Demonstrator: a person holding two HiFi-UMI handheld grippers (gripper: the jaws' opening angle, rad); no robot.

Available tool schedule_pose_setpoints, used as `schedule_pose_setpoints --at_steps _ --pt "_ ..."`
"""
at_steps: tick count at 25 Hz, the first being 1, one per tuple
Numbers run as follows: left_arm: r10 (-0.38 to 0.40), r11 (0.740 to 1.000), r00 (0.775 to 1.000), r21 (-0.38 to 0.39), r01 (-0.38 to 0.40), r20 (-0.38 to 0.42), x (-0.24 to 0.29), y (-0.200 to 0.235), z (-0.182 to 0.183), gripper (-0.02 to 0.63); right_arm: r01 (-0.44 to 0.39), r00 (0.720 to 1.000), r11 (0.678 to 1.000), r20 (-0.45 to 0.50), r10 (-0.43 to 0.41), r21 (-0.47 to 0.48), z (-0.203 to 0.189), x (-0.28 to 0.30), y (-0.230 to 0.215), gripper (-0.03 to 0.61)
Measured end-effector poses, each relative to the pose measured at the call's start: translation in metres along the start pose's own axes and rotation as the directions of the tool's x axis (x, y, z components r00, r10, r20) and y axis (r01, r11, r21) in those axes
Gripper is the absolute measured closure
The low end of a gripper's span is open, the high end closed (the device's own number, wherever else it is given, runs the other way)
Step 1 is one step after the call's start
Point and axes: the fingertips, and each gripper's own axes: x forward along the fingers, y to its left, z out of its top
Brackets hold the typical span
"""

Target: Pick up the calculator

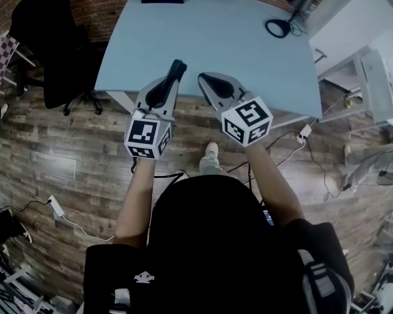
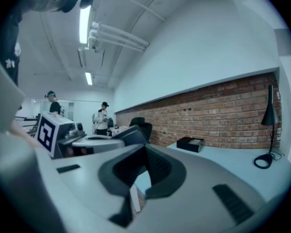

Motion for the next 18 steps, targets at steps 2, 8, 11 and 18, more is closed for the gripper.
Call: schedule_pose_setpoints --at_steps 2,8,11,18 --pt "-0.009 1.0 1.0 -0.002 0.009 0.001 -0.004 -0.007 -0.002 0.546 0.006 1.0 1.0 0.001 -0.006 -0.001 -0.001 -0.006 0.004 0.574" --pt "-0.021 1.0 1.0 0.0 0.021 0.003 -0.019 -0.015 -0.005 0.546 0.022 1.0 1.0 0.007 -0.022 -0.006 -0.003 -0.018 0.019 0.574" --pt "-0.025 1.0 1.0 0.0 0.025 0.007 -0.026 -0.018 -0.005 0.546 0.032 0.999 0.999 0.005 -0.032 -0.007 -0.004 -0.024 0.024 0.574" --pt "-0.041 0.999 0.999 -0.006 0.041 0.018 -0.032 -0.027 -0.004 0.546 0.066 0.998 0.998 0.024 -0.066 -0.006 -0.002 -0.038 0.028 0.574"
